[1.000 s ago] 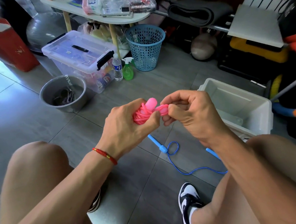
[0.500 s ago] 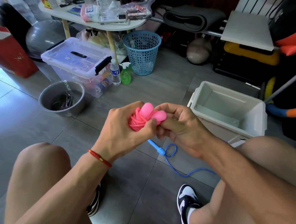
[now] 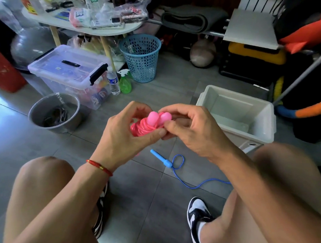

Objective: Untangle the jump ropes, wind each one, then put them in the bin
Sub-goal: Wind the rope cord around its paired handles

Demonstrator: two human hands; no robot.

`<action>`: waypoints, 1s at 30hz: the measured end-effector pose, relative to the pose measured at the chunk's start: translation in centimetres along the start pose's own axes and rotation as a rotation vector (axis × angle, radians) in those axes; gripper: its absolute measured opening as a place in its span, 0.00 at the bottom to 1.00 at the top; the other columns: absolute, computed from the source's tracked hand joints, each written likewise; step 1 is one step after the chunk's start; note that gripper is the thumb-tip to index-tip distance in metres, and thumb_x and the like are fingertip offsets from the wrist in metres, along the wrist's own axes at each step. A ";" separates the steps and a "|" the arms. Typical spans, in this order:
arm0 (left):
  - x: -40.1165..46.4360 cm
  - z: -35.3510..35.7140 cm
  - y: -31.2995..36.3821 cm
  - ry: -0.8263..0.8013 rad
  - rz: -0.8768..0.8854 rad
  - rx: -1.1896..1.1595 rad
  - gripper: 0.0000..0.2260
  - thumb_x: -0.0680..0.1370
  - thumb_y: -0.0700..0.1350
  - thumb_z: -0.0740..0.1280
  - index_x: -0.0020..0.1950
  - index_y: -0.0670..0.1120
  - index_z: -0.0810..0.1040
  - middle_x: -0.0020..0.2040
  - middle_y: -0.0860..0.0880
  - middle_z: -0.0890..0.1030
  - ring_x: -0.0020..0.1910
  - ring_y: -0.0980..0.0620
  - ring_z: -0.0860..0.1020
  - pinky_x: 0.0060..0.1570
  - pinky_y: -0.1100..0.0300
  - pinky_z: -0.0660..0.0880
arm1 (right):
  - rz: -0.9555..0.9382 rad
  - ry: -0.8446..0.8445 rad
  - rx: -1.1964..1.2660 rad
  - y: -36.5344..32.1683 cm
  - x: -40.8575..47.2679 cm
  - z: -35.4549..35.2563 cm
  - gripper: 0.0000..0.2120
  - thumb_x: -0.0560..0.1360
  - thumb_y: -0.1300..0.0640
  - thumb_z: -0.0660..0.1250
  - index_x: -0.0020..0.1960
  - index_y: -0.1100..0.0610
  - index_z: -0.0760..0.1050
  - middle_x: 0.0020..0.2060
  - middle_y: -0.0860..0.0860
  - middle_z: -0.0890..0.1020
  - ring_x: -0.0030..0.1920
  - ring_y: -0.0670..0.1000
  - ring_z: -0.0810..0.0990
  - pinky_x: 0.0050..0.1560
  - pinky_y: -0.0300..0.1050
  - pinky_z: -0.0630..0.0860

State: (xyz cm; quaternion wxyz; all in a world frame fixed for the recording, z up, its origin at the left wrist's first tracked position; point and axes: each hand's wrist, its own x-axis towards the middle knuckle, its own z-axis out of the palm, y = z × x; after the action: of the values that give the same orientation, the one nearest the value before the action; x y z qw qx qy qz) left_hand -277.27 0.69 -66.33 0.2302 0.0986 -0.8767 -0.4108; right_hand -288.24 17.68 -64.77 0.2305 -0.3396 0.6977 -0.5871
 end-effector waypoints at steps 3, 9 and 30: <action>0.4 0.7 -0.2 0.061 -0.117 0.027 0.26 0.70 0.69 0.70 0.61 0.56 0.78 0.58 0.58 0.80 0.61 0.58 0.77 0.60 0.60 0.72 | -0.096 0.135 -0.162 -0.2 -0.3 -0.4 0.05 0.77 0.62 0.71 0.52 0.59 0.80 0.40 0.50 0.87 0.39 0.49 0.87 0.46 0.55 0.84; 0.8 2.2 1.3 -0.090 -0.829 -1.033 0.20 0.82 0.54 0.63 0.68 0.42 0.78 0.59 0.36 0.81 0.54 0.39 0.83 0.51 0.45 0.82 | -0.230 0.087 -0.365 -0.2 -0.9 -0.7 0.11 0.73 0.60 0.72 0.55 0.54 0.81 0.48 0.48 0.82 0.47 0.47 0.85 0.49 0.48 0.83; 10.4 22.9 11.2 -0.762 0.029 -0.002 0.25 0.77 0.51 0.74 0.72 0.54 0.71 0.67 0.53 0.74 0.61 0.50 0.77 0.63 0.54 0.75 | 0.404 0.771 0.349 11.5 -11.2 -18.3 0.03 0.78 0.60 0.70 0.50 0.59 0.79 0.43 0.58 0.86 0.43 0.55 0.86 0.44 0.51 0.84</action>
State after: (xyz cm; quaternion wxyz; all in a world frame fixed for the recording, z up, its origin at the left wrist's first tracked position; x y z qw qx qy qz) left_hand -297.25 19.53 -67.15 -0.1064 -0.0738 -0.9003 -0.4156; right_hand -296.32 39.07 -73.15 0.1177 0.0897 0.6755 -0.7223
